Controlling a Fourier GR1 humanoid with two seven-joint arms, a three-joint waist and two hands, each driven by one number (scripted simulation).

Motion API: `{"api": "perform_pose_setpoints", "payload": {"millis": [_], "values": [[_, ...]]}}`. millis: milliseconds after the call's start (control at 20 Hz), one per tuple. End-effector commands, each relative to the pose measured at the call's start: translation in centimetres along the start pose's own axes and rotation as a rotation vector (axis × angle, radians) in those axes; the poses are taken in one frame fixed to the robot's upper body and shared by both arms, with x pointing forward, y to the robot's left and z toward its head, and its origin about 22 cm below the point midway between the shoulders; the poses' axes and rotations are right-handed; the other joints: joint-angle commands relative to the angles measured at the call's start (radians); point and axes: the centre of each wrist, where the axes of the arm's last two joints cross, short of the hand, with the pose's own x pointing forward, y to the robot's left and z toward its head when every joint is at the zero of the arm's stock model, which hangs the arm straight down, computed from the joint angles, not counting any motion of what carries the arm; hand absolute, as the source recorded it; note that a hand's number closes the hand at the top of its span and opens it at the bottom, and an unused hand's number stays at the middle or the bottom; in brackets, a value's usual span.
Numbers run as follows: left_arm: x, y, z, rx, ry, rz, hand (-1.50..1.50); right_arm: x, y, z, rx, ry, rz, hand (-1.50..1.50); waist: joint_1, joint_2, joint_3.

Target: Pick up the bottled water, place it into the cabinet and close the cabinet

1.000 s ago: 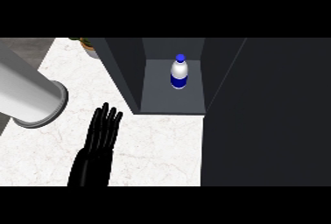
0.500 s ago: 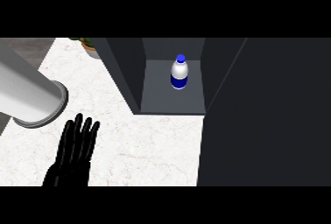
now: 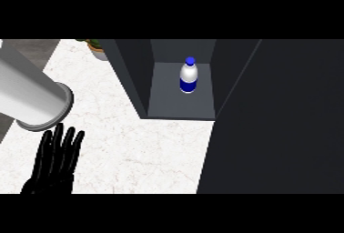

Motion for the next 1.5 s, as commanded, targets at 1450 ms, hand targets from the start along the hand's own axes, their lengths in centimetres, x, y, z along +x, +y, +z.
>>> {"api": "perform_pose_setpoints", "payload": {"millis": [1450], "values": [[2.8, 4.0, 1.0, -0.053, -0.011, 0.028, -1.50, 1.2, 1.1, -7.3, 0.114, -0.052, 0.103, 1.50, 0.075, 0.028, -0.006]]}}
